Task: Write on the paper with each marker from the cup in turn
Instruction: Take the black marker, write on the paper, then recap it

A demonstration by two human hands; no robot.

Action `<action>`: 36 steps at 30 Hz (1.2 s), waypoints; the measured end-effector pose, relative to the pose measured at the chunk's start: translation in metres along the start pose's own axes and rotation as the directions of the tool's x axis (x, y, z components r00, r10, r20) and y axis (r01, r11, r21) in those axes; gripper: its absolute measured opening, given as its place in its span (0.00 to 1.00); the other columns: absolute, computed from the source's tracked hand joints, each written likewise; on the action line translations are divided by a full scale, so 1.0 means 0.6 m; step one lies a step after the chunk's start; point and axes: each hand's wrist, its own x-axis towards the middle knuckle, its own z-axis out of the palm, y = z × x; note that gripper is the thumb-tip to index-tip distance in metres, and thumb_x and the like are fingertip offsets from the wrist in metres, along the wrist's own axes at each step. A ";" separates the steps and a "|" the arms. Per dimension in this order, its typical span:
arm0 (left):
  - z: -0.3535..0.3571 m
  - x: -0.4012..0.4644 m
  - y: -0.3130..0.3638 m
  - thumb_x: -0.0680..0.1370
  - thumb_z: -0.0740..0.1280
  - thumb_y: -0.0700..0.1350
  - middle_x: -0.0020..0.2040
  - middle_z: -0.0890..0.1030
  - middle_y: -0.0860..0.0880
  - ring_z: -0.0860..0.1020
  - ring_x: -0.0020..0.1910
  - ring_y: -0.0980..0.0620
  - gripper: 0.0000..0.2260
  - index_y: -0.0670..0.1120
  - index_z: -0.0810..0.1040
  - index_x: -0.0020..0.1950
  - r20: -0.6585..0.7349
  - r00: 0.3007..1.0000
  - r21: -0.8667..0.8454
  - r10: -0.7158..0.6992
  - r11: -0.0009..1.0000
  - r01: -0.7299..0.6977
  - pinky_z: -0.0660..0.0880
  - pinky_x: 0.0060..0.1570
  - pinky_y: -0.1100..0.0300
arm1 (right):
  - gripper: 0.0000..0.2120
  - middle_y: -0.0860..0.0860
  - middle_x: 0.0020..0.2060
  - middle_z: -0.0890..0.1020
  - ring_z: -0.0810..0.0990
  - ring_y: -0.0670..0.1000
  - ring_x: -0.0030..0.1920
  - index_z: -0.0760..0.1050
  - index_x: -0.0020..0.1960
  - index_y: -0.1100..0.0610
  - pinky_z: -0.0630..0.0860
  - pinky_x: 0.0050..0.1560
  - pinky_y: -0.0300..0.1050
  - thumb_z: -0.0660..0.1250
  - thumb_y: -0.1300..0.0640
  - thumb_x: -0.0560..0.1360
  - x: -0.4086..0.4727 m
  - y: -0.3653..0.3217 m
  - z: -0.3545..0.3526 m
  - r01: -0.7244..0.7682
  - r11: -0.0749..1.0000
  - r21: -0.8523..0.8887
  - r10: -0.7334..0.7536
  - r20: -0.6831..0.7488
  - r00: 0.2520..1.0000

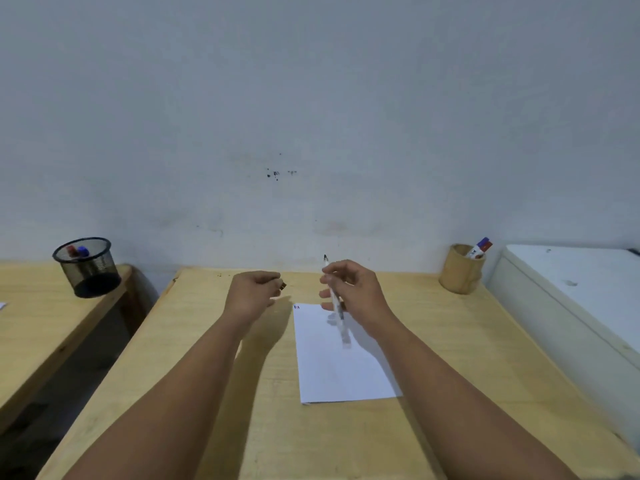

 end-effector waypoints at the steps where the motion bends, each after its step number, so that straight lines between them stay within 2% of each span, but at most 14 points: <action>1: 0.003 -0.005 0.012 0.79 0.71 0.39 0.47 0.87 0.45 0.84 0.45 0.49 0.07 0.41 0.84 0.57 0.012 1.000 -0.054 -0.004 0.999 0.005 0.82 0.51 0.53 | 0.08 0.62 0.49 0.83 0.86 0.51 0.36 0.80 0.51 0.54 0.88 0.38 0.49 0.70 0.67 0.83 -0.001 0.001 0.002 0.006 0.999 -0.049 -0.006 0.010 1.000; 3: 0.009 -0.011 0.035 0.79 0.72 0.39 0.47 0.88 0.45 0.86 0.46 0.49 0.06 0.41 0.84 0.55 0.025 1.000 -0.134 -0.004 0.991 0.007 0.83 0.52 0.52 | 0.09 0.55 0.46 0.82 0.84 0.50 0.35 0.77 0.52 0.53 0.85 0.38 0.49 0.71 0.66 0.82 -0.005 0.002 0.005 0.020 0.985 -0.171 -0.014 0.038 0.999; 7: 0.027 -0.027 0.075 0.79 0.74 0.40 0.41 0.88 0.50 0.85 0.46 0.50 0.05 0.42 0.86 0.52 0.071 0.997 -0.160 0.018 0.987 -0.006 0.81 0.53 0.53 | 0.10 0.50 0.44 0.83 0.83 0.52 0.38 0.81 0.55 0.50 0.82 0.39 0.45 0.73 0.65 0.80 -0.018 -0.006 -0.001 0.048 0.959 -0.280 -0.032 0.062 0.998; 9: 0.037 -0.038 0.088 0.78 0.74 0.40 0.40 0.87 0.51 0.84 0.45 0.51 0.05 0.42 0.87 0.53 0.088 0.995 -0.120 0.049 0.992 -0.039 0.80 0.54 0.52 | 0.11 0.51 0.45 0.84 0.83 0.53 0.39 0.83 0.53 0.48 0.82 0.40 0.47 0.74 0.64 0.79 -0.024 -0.015 -0.011 0.060 0.952 -0.299 -0.047 0.049 0.998; 13: 0.059 -0.059 0.102 0.78 0.74 0.40 0.47 0.88 0.45 0.83 0.44 0.50 0.05 0.42 0.87 0.52 0.141 0.984 -0.011 0.106 0.994 -0.105 0.79 0.54 0.52 | 0.12 0.49 0.45 0.85 0.84 0.52 0.39 0.83 0.50 0.44 0.82 0.43 0.48 0.74 0.63 0.78 -0.034 -0.027 -0.035 0.084 0.947 -0.311 -0.080 0.026 0.996; 17: 0.095 -0.072 0.106 0.77 0.75 0.40 0.47 0.88 0.43 0.82 0.42 0.50 0.02 0.43 0.88 0.48 0.181 0.976 0.063 0.123 0.989 -0.137 0.80 0.53 0.52 | 0.11 0.49 0.43 0.84 0.84 0.51 0.38 0.83 0.52 0.48 0.81 0.43 0.46 0.75 0.64 0.77 -0.045 -0.030 -0.063 0.073 0.950 -0.303 -0.076 0.001 0.997; 21: 0.153 -0.075 0.117 0.77 0.74 0.37 0.44 0.86 0.44 0.80 0.41 0.49 0.05 0.38 0.86 0.51 0.221 0.971 0.029 0.092 0.995 -0.100 0.81 0.53 0.51 | 0.12 0.49 0.36 0.82 0.83 0.50 0.36 0.82 0.48 0.51 0.79 0.40 0.43 0.76 0.67 0.76 -0.046 -0.031 -0.108 0.011 0.973 -0.231 -0.026 -0.063 0.998; 24: 0.216 -0.076 0.138 0.79 0.73 0.39 0.46 0.86 0.45 0.81 0.44 0.49 0.06 0.39 0.85 0.54 0.303 0.943 0.060 0.136 0.985 -0.162 0.81 0.53 0.51 | 0.11 0.48 0.35 0.81 0.82 0.50 0.35 0.83 0.52 0.53 0.80 0.43 0.45 0.76 0.67 0.75 -0.042 -0.029 -0.160 -0.006 0.966 -0.257 -0.028 -0.130 0.991; 26: 0.261 -0.072 0.156 0.82 0.69 0.45 0.49 0.87 0.49 0.83 0.47 0.50 0.07 0.44 0.84 0.55 0.311 0.929 0.046 0.201 0.973 -0.226 0.81 0.54 0.50 | 0.11 0.47 0.36 0.82 0.86 0.54 0.39 0.84 0.56 0.52 0.82 0.47 0.48 0.75 0.65 0.77 -0.028 -0.035 -0.201 0.018 0.946 -0.323 -0.082 -0.187 0.979; 28: 0.304 -0.060 0.169 0.84 0.63 0.51 0.54 0.85 0.50 0.83 0.51 0.50 0.11 0.49 0.80 0.62 0.265 0.942 -0.020 0.207 0.978 -0.210 0.80 0.55 0.49 | 0.10 0.45 0.38 0.83 0.87 0.55 0.43 0.83 0.56 0.48 0.81 0.47 0.47 0.74 0.61 0.78 -0.008 -0.053 -0.247 0.035 0.916 -0.399 -0.152 -0.265 0.952; 29: 0.326 -0.052 0.171 0.84 0.63 0.52 0.56 0.84 0.50 0.83 0.52 0.49 0.13 0.49 0.78 0.66 0.247 0.950 -0.028 0.193 0.981 -0.192 0.81 0.57 0.47 | 0.09 0.45 0.38 0.82 0.86 0.52 0.42 0.82 0.56 0.48 0.79 0.45 0.45 0.73 0.60 0.79 0.003 -0.067 -0.270 0.036 0.906 -0.421 -0.182 -0.312 0.932; 31: 0.368 -0.032 0.165 0.81 0.65 0.51 0.59 0.83 0.49 0.82 0.56 0.47 0.19 0.49 0.76 0.72 0.268 0.943 0.119 0.200 0.964 -0.238 0.79 0.62 0.46 | 0.07 0.44 0.37 0.83 0.84 0.50 0.38 0.81 0.54 0.49 0.79 0.44 0.45 0.72 0.58 0.79 0.025 -0.092 -0.317 0.031 0.900 -0.435 -0.236 -0.425 0.874; 33: 0.413 -0.021 0.150 0.79 0.69 0.50 0.65 0.81 0.48 0.81 0.61 0.47 0.25 0.49 0.72 0.76 0.350 0.917 0.311 0.190 0.900 -0.305 0.78 0.62 0.50 | 0.07 0.47 0.42 0.88 0.87 0.52 0.43 0.81 0.56 0.51 0.82 0.48 0.47 0.74 0.56 0.78 0.048 -0.114 -0.363 0.024 0.891 -0.454 -0.293 -0.532 0.795; 36: 0.479 -0.009 0.130 0.76 0.75 0.53 0.73 0.76 0.44 0.77 0.68 0.46 0.36 0.48 0.65 0.81 0.412 0.894 0.370 0.175 0.865 -0.340 0.76 0.64 0.51 | 0.08 0.47 0.47 0.87 0.87 0.50 0.48 0.81 0.57 0.54 0.83 0.53 0.47 0.75 0.57 0.78 0.083 -0.133 -0.418 0.059 0.885 -0.461 -0.358 -0.595 0.720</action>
